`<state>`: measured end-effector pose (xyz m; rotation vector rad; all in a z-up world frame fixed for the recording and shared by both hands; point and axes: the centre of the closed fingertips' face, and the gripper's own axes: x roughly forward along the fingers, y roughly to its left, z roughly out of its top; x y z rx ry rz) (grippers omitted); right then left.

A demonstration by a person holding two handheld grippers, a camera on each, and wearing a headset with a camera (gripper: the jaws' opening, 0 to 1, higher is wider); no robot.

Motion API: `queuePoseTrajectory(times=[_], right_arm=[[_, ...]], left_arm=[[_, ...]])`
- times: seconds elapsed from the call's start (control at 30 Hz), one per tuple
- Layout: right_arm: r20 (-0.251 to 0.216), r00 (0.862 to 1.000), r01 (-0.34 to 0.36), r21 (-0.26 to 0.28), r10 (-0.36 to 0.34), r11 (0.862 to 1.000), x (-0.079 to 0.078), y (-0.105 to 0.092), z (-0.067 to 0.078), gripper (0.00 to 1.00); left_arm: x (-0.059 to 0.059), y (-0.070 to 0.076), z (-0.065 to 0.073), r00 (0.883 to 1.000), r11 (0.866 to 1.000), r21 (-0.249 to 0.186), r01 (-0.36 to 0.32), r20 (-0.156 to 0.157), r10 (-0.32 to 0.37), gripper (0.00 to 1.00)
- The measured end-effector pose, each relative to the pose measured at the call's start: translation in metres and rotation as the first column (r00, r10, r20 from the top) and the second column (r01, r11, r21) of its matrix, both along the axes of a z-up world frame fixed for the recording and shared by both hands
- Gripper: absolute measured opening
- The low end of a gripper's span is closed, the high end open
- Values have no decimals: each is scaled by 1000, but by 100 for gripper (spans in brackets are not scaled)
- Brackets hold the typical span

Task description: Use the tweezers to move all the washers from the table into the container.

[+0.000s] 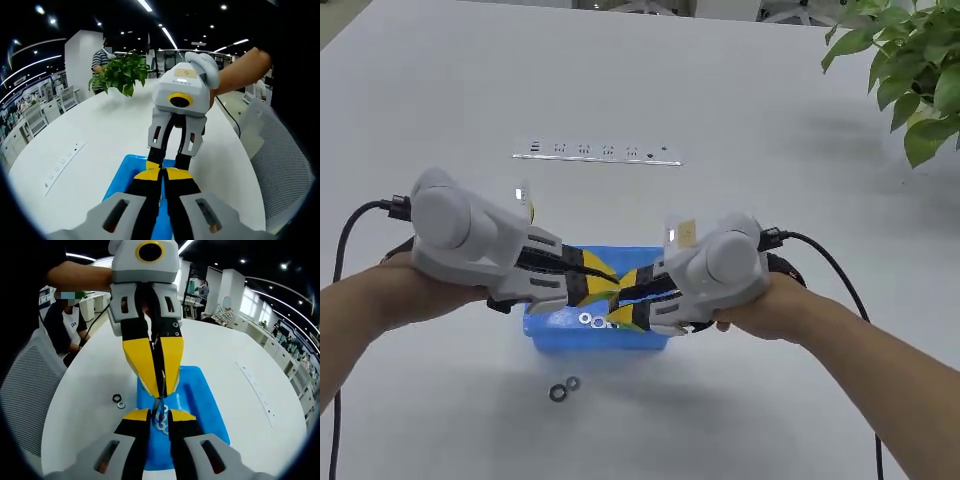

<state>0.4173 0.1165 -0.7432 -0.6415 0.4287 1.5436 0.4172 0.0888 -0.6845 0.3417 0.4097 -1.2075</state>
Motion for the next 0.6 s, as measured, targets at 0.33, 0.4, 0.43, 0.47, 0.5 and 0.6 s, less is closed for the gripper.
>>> queuePoseTrajectory(times=[0.33,0.4,0.43,0.47,0.5,0.6], right_arm=[[-16,999,46,18,-46,999,0,-5,13,26],[-17,998,58,21,-58,998,0,-6,15,29],[-17,998,62,21,-62,998,0,-7,16,30],[-16,998,64,20,-63,998,0,-8,17,31],[-10,998,66,15,-66,998,0,-10,17,33],[-11,996,87,4,-87,996,0,-16,18,37]], left_arm=[[-3,0,12,1000,1000,6,3,22,-3,6],[-3,0,15,1000,1000,7,2,30,-2,6],[-4,0,17,1000,1000,6,2,30,-2,6],[-4,1,18,999,1000,9,1,32,-1,6],[-4,1,19,999,1000,12,1,34,-2,6],[-4,3,22,999,1000,15,-3,39,2,6]])
